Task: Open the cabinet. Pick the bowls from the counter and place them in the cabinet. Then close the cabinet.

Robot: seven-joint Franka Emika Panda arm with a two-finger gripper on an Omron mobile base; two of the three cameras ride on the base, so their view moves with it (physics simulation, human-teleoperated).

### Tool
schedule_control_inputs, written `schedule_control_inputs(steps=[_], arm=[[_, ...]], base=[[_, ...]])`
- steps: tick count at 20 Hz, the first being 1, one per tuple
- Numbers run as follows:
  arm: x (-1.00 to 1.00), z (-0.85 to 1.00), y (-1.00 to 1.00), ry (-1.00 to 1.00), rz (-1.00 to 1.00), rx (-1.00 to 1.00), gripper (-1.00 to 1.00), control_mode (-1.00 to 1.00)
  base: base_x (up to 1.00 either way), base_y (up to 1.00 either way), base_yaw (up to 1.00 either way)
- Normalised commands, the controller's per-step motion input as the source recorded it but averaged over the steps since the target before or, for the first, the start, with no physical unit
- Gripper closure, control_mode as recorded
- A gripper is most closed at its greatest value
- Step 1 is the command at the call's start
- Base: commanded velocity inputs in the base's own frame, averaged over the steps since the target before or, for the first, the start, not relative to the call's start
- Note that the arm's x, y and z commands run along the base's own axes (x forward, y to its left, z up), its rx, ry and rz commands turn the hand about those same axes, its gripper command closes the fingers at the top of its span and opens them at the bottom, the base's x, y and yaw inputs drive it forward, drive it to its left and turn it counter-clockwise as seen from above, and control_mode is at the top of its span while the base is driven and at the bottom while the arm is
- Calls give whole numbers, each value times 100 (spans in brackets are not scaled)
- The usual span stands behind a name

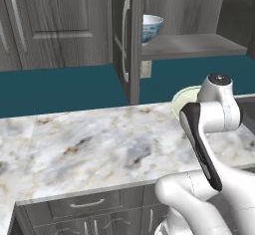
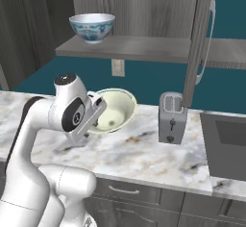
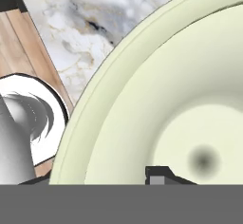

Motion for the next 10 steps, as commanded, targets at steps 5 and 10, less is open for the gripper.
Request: schedule_control_inputs(steps=[5,10], arm=[[-6,72,0,1,4,0,100,-100],[-4,65,0,3,2,-3,100,-100]], base=[[0,0,0],[0,0,0]])
